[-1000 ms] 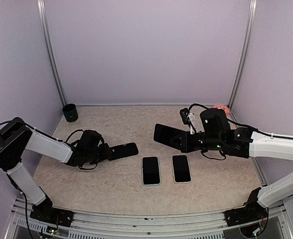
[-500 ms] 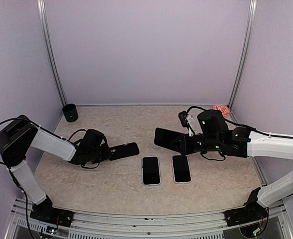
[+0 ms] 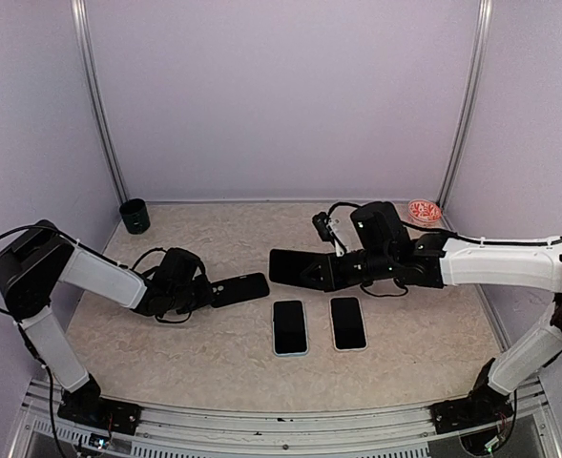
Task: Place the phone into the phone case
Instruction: Install the phone into the phone case.
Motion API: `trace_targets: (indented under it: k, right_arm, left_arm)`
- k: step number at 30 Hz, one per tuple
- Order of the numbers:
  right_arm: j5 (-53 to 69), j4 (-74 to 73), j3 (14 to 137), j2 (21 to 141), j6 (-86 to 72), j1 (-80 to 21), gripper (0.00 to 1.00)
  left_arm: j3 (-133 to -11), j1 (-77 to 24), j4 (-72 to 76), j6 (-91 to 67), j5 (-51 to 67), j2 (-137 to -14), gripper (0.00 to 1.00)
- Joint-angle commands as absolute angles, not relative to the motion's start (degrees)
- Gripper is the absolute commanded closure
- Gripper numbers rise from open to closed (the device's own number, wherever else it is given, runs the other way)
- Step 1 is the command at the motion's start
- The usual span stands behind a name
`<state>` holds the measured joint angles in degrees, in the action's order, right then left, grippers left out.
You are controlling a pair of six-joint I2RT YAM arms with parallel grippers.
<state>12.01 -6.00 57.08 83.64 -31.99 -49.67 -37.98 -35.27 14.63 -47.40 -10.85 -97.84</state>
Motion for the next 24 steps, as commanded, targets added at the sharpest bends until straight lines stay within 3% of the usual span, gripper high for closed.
trace_targets:
  k: [1,8,24]
  right_arm:
    - [24.20,-3.90,63.65,91.65,-31.76,-47.54,1.00]
    - [37.51,-7.33,72.66,103.31,-35.62,-44.31,1.00]
    - [46.21,-9.59,84.96,117.83,-42.95,-40.44,1.00]
  left_arm:
    - [-39.50,-34.97,15.63,-46.80,-10.70,-99.47,0.94]
    - [-40.93,-34.98,17.56,-44.43,-9.02,-101.38,0.94]
    - [-43.52,-34.98,19.43,-43.43,-5.92,-104.58,0.90]
